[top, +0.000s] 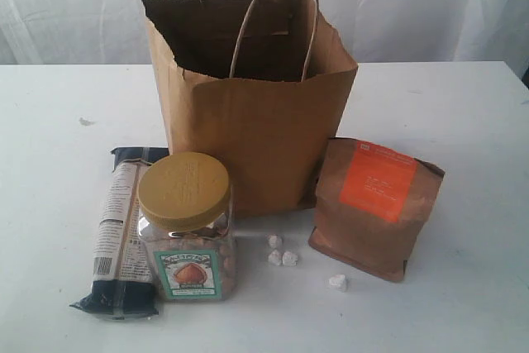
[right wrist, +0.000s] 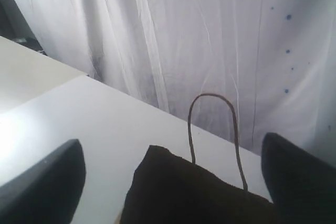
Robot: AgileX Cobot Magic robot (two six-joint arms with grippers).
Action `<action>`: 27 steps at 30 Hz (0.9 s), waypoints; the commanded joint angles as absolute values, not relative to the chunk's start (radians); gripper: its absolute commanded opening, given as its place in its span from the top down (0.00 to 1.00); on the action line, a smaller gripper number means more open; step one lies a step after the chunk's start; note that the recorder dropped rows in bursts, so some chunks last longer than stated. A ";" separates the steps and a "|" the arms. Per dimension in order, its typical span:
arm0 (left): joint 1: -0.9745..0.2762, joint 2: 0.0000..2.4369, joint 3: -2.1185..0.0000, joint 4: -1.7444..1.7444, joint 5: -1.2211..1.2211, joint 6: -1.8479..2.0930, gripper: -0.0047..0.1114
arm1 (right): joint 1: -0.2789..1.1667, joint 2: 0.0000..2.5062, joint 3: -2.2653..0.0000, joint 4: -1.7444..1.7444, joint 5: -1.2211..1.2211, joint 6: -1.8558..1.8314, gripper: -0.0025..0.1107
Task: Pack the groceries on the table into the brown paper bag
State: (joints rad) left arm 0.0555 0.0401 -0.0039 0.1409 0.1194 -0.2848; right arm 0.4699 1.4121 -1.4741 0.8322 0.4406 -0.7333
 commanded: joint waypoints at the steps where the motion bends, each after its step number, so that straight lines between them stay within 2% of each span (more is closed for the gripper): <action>1: 0.057 0.036 0.000 0.136 0.123 -0.288 0.96 | 0.468 1.360 -1.478 0.752 0.410 -0.729 0.31; 8: 0.057 0.036 0.000 0.136 0.123 -0.288 0.96 | 0.468 1.304 -1.478 0.306 0.475 -0.637 0.56; 13: 0.057 0.036 0.000 0.136 0.123 -0.288 0.96 | 0.468 1.285 -1.478 0.044 0.702 -0.476 0.74; 18: 0.057 0.036 0.000 0.136 0.123 -0.288 0.96 | 0.468 1.287 -1.474 -0.218 0.916 -0.354 0.88; 21: 0.057 0.036 0.000 0.136 0.123 -0.288 0.96 | 0.456 1.287 -1.474 -0.396 0.935 -0.265 0.92; 27: 0.057 0.036 0.000 0.136 0.123 -0.288 0.96 | 0.332 1.293 -1.474 -0.594 0.867 0.046 0.92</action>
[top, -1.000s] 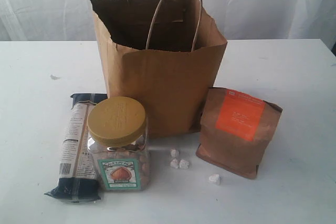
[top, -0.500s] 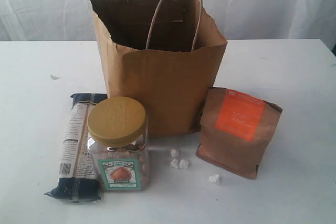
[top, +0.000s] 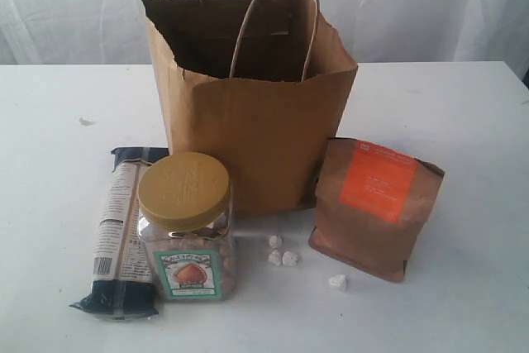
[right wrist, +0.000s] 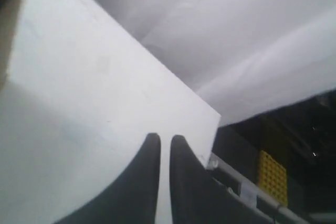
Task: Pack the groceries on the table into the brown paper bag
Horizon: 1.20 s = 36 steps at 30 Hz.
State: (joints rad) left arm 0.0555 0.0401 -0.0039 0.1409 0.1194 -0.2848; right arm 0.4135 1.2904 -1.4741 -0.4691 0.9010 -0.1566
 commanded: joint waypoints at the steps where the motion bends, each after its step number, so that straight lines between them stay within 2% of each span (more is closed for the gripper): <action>1: 0.057 0.036 0.000 0.136 0.123 -0.288 0.96 | 0.303 1.296 -1.474 -0.600 0.874 0.103 0.92; 7: 0.057 0.036 0.000 0.136 0.123 -0.288 0.96 | 0.179 1.298 -1.380 -0.600 0.922 0.255 0.92; 13: 0.057 0.036 0.000 0.136 0.123 -0.288 0.96 | 0.109 1.287 -1.155 -0.600 0.937 0.273 0.92; 19: 0.057 0.036 0.000 0.136 0.123 -0.288 0.96 | 0.069 1.204 -0.892 -0.597 0.789 0.391 0.92; 29: 0.057 0.036 0.000 0.136 0.123 -0.288 0.96 | 0.069 0.740 -0.617 -0.595 0.400 0.505 0.92; 36: 0.057 0.036 0.000 0.136 0.123 -0.288 0.96 | 0.087 0.391 -0.506 -0.595 0.333 0.502 0.92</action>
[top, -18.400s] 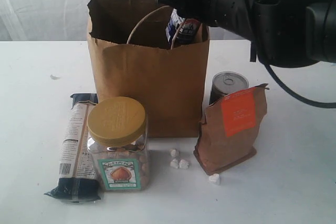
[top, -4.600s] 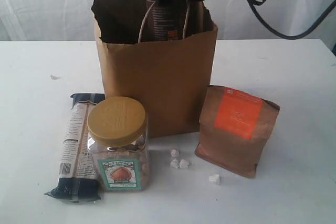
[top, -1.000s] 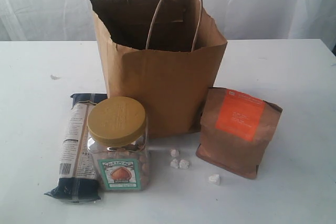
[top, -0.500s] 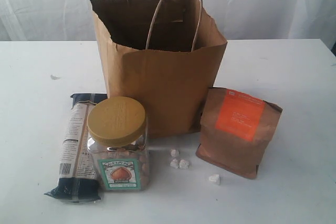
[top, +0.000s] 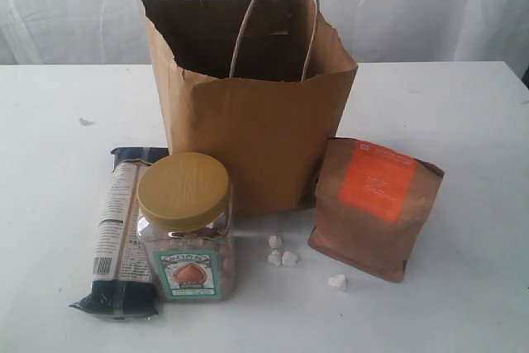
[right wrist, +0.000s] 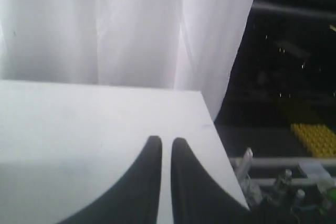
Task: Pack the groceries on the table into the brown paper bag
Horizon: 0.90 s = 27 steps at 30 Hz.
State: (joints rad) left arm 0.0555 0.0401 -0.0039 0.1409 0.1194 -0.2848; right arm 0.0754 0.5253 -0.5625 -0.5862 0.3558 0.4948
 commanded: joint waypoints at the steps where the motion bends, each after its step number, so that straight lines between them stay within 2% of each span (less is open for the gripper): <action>1: 0.057 0.036 0.000 0.136 0.123 -0.288 0.96 | 0.089 0.346 -0.486 -0.595 0.330 0.506 0.92; 5: 0.057 0.036 0.000 0.136 0.123 -0.288 0.96 | 0.092 0.241 -0.437 -0.597 0.205 0.593 0.92; 10: 0.057 0.036 0.000 0.136 0.123 -0.288 0.96 | 0.092 0.232 -0.368 -0.596 -0.093 0.634 0.92; 17: 0.057 0.036 0.000 0.136 0.123 -0.288 0.96 | 0.092 0.280 -0.297 -0.596 0.031 0.637 0.92; 23: 0.057 0.036 0.000 0.136 0.123 -0.288 0.96 | 0.092 0.195 -0.204 -0.588 -0.151 0.721 0.92; 27: 0.057 0.036 0.000 0.136 0.123 -0.288 0.96 | 0.092 0.132 -0.148 -0.588 -0.123 0.709 0.96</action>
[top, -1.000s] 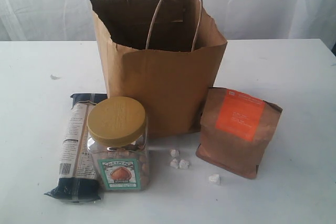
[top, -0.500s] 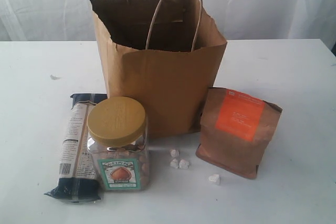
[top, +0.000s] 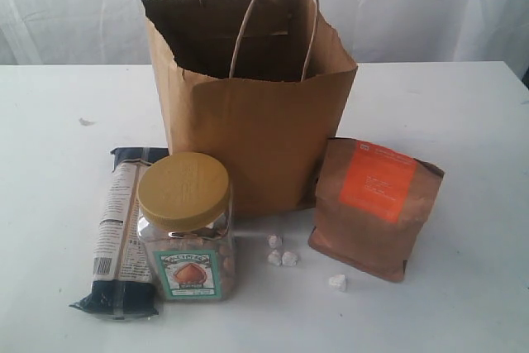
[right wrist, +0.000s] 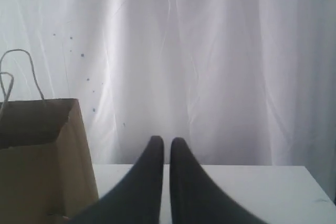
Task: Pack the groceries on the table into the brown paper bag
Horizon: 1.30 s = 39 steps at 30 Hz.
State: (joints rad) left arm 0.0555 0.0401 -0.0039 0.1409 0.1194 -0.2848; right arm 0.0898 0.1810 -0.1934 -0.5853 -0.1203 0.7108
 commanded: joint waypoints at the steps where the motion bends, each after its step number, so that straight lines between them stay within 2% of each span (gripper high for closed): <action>1: 0.057 0.036 0.000 0.136 0.123 -0.288 0.96 | 0.092 0.119 -0.139 -0.588 -0.086 0.704 0.97; 7: 0.057 0.036 0.000 0.136 0.123 -0.288 0.96 | 0.092 0.079 -0.133 -0.588 0.228 0.748 0.97; 9: 0.057 0.036 0.000 0.136 0.123 -0.288 0.96 | 0.092 0.079 -0.133 -0.594 0.262 0.777 0.97; 18: 0.057 0.036 0.000 0.136 0.123 -0.288 0.96 | 0.092 0.079 -0.054 -0.760 0.186 0.789 0.97; 27: 0.057 0.036 0.000 0.136 0.123 -0.288 0.96 | 0.092 0.079 0.000 -0.748 0.114 0.932 0.97; 35: 0.057 0.036 0.000 0.136 0.119 -0.288 0.96 | 0.092 0.079 0.000 -0.764 0.155 0.784 0.97; 39: 0.057 0.036 0.000 0.064 0.027 -0.411 0.96 | 0.092 0.079 0.000 -0.766 0.130 0.758 0.97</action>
